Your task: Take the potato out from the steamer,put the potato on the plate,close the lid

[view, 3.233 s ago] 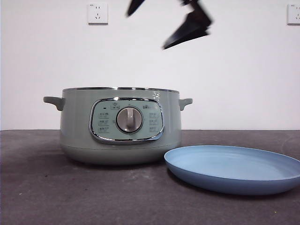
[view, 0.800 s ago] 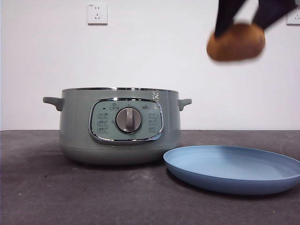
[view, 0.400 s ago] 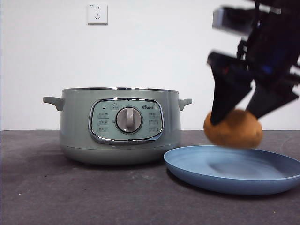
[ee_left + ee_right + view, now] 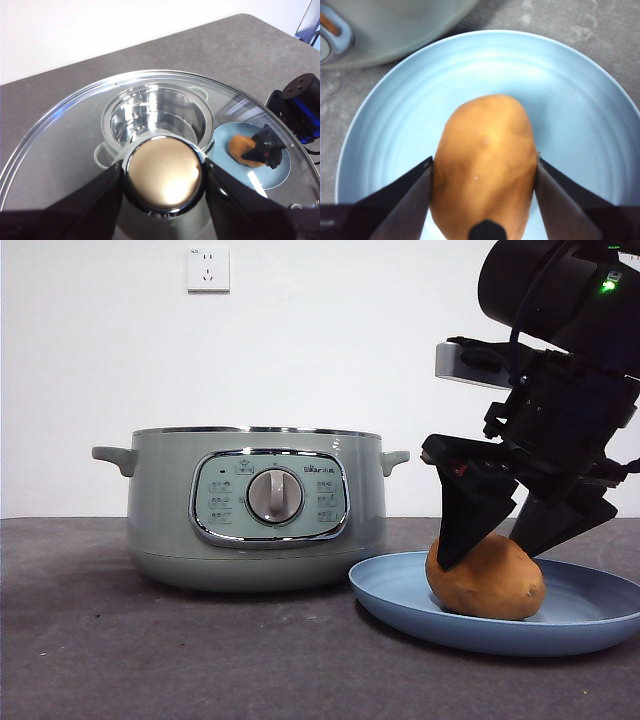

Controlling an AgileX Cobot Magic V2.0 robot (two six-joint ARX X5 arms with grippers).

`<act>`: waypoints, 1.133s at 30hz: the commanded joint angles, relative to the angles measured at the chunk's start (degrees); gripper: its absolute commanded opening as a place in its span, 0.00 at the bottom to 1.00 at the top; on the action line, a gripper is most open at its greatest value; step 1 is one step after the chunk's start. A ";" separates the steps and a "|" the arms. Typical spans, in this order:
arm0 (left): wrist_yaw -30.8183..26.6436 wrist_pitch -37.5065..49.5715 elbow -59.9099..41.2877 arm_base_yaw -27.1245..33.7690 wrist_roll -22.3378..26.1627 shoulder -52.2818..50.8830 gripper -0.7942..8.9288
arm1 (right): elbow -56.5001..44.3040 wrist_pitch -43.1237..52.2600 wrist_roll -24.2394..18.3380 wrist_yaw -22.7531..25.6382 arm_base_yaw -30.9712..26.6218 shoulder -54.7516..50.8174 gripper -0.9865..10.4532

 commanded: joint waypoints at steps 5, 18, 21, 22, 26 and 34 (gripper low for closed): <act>2.34 4.70 0.46 0.02 2.03 4.48 0.07 | -0.72 -1.60 1.70 0.13 -0.13 0.90 0.56; 3.56 18.71 0.46 -1.77 4.35 20.65 0.07 | -0.66 -3.72 2.32 0.44 -0.42 -9.25 0.64; 3.56 21.90 0.46 -2.54 5.14 24.61 0.07 | -0.42 -5.88 2.38 0.46 -0.42 -14.25 0.64; 3.56 23.02 0.46 -2.91 5.27 26.08 0.07 | -0.26 -6.86 2.51 0.46 -0.42 -16.50 0.64; 3.45 27.43 0.46 -4.28 5.29 31.17 0.07 | 0.68 -10.12 2.95 0.57 -0.42 -24.46 0.64; 3.39 33.64 0.46 -5.35 5.29 39.56 0.07 | 4.74 -15.85 3.82 1.29 -0.42 -38.12 0.64</act>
